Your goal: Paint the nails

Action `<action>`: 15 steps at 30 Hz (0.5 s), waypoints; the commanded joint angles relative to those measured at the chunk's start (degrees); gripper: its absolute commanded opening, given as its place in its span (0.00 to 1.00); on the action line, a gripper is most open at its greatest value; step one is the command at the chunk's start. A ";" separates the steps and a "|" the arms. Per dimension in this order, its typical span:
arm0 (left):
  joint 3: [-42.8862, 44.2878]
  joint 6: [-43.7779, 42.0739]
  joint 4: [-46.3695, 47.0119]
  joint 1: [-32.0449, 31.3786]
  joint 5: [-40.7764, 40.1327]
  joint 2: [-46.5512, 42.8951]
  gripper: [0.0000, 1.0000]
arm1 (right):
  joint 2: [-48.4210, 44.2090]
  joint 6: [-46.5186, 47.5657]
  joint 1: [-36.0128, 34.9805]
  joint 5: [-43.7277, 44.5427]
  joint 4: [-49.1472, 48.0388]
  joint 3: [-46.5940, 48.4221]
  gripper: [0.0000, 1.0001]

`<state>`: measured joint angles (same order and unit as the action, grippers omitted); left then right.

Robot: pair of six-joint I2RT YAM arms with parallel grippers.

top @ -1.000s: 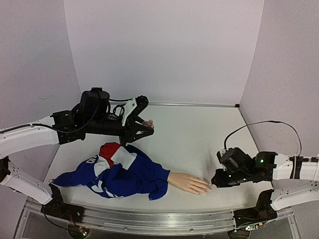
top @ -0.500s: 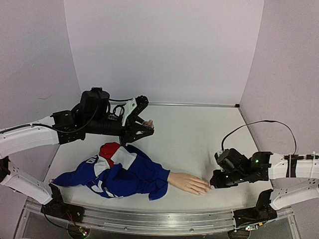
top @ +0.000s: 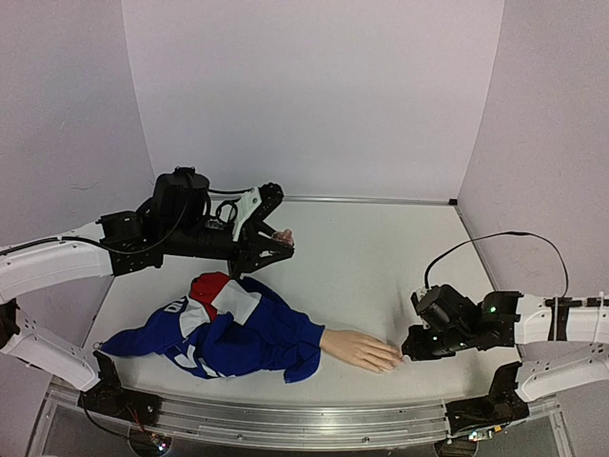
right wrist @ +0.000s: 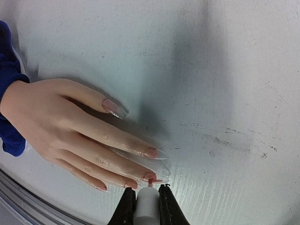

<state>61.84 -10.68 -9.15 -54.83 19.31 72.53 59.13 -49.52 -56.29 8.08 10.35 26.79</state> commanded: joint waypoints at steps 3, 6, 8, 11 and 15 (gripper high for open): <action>2.26 -0.67 1.59 -0.32 0.64 -0.23 0.00 | 0.63 0.47 -0.30 -0.08 0.71 0.39 0.00; 2.23 -0.69 1.59 -0.28 0.64 -0.27 0.00 | 0.54 0.43 -0.25 -0.25 0.14 0.15 0.00; 2.23 -0.68 1.59 -0.28 0.59 -0.28 0.00 | 0.54 0.45 -0.25 -0.46 -0.17 0.03 0.00; 2.31 -0.77 1.59 -0.28 0.57 -0.28 0.00 | 0.61 0.43 -0.27 -0.55 -0.50 0.02 0.00; 2.22 -0.75 1.59 -0.28 0.51 -0.42 0.00 | 1.51 0.05 -0.30 -0.50 -0.42 0.04 0.00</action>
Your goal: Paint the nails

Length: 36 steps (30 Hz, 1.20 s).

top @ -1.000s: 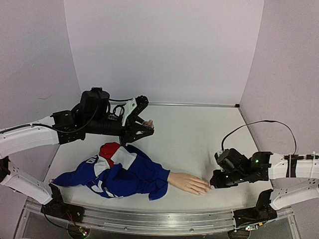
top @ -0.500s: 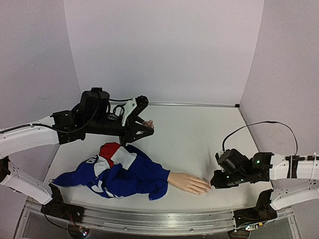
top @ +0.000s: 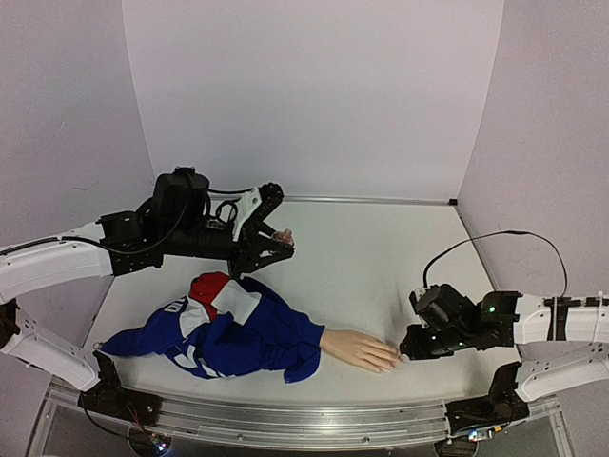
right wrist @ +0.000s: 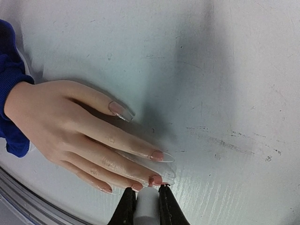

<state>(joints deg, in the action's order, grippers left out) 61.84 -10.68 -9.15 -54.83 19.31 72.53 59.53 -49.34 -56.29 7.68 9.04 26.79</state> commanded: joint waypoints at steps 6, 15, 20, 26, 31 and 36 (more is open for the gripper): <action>2.00 -0.86 1.58 -0.28 0.22 -0.55 0.00 | 1.33 -0.61 -0.29 0.35 1.77 0.06 0.00; 2.07 -0.75 1.60 -0.26 0.46 -0.27 0.00 | 1.13 -0.59 -0.28 -0.80 2.54 -0.62 0.00; 1.99 -0.79 1.59 -0.24 0.38 -0.44 0.00 | 0.57 -1.28 -0.28 -0.20 4.31 -0.86 0.00; 2.16 -0.67 1.59 -0.28 0.55 -0.23 0.00 | 0.49 -2.22 -0.26 1.01 5.58 -0.86 0.00; 2.20 -0.66 1.59 -0.28 0.55 -0.36 0.00 | 0.94 -2.89 -0.24 1.90 6.26 -0.70 0.00; 2.21 -0.66 1.59 -0.28 0.55 -0.45 0.00 | -0.58 -3.36 -0.25 3.32 8.84 0.26 0.00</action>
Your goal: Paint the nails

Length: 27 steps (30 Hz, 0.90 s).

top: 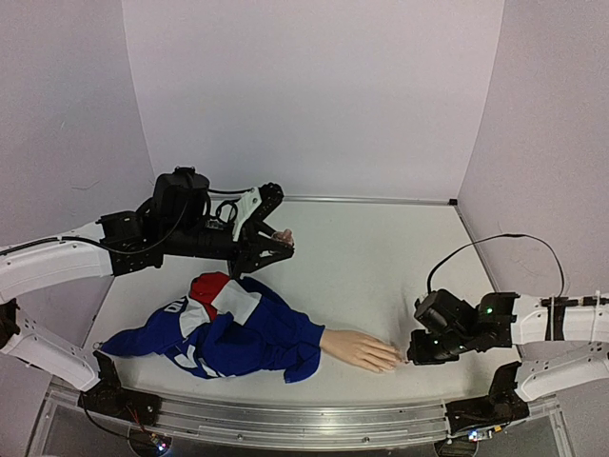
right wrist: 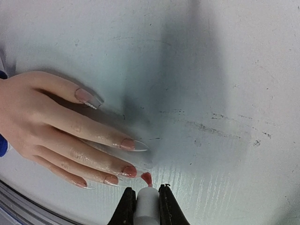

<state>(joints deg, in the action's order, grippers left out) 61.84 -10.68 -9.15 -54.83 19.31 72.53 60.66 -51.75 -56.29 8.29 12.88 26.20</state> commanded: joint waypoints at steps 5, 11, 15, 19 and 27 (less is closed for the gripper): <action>2.08 -0.70 1.63 -0.28 0.50 -0.55 0.00 | -6.22 2.08 -0.23 0.97 4.40 0.46 0.00; 2.19 -0.66 1.59 -0.32 0.64 -0.36 0.00 | -8.16 3.76 -0.28 -0.48 0.04 -0.21 0.00; 2.11 -0.73 1.59 -0.28 0.50 -0.54 0.00 | -5.03 3.85 -0.28 -0.57 -0.86 0.33 0.00; 2.16 -0.76 1.59 -0.24 0.55 -0.55 0.00 | -2.92 4.10 -0.25 -0.58 -1.60 0.83 0.00; 2.21 -0.84 1.59 -0.27 0.53 -0.55 0.00 | -3.36 4.20 -0.25 -0.87 -2.06 0.64 0.00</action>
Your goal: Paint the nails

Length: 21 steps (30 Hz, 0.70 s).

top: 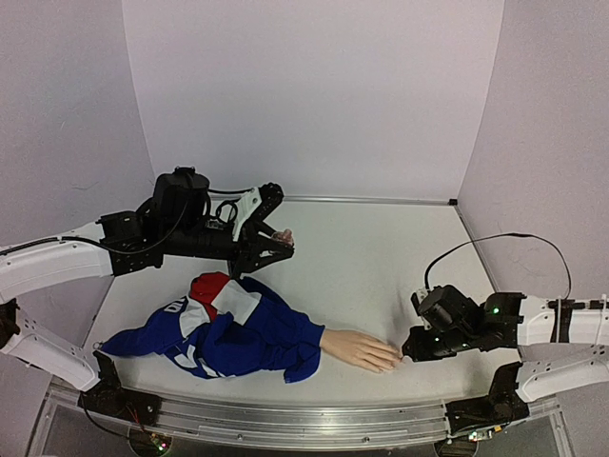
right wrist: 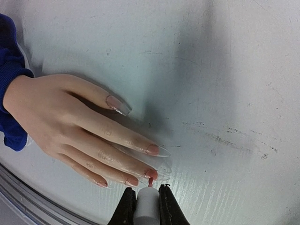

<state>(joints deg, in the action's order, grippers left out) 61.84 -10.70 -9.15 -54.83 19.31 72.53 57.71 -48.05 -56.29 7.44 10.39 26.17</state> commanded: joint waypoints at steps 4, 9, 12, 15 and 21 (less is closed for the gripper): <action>2.24 -0.96 1.59 -0.28 0.63 -0.37 0.00 | 0.18 0.63 -0.29 -0.14 0.35 0.80 0.00; 2.36 -0.90 1.59 -0.28 0.67 -0.27 0.00 | 0.85 0.86 -0.25 -0.02 -0.02 0.93 0.00; 2.38 -0.96 1.59 -0.28 0.64 -0.30 0.00 | 1.06 0.94 -0.29 -0.15 -0.47 0.81 0.00; 2.32 -0.84 1.59 -0.28 0.73 -0.23 0.00 | 1.16 0.99 -0.25 -0.24 -0.73 0.89 0.00; 2.24 -0.95 1.59 -0.23 0.56 -0.55 0.00 | 1.43 0.18 -0.30 0.03 -0.66 0.44 0.00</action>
<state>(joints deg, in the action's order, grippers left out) 61.84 -10.72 -9.15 -54.83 19.31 72.53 58.63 -47.77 -56.29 6.90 8.88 26.17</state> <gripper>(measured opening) 0.211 0.134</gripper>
